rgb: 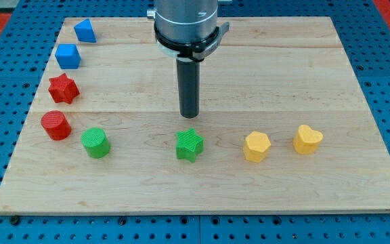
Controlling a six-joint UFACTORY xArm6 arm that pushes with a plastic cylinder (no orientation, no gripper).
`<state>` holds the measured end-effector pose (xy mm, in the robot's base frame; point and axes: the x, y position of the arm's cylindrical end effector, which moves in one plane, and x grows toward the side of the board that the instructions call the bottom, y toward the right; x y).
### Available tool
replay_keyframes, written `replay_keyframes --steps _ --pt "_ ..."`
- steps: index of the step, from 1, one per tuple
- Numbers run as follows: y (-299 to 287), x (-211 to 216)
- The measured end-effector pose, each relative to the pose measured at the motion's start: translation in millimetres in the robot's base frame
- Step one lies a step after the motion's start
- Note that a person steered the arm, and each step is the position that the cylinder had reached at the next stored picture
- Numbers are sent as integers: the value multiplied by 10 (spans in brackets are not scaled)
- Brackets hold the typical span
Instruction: Place your arm at the bottom right of the green star
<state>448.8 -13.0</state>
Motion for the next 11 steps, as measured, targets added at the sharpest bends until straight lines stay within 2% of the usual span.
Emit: replay_keyframes --steps 1,2,3,4,5,6,7,8,9,10,11 --pt "0 0" --pt "-6 -180" --pt "-194 -805" --pt "-351 -1193" --pt "-580 -865" --pt "-483 -152" --pt "186 72" --pt "428 422" --pt "481 962" --pt "120 1039" --pt "357 142"
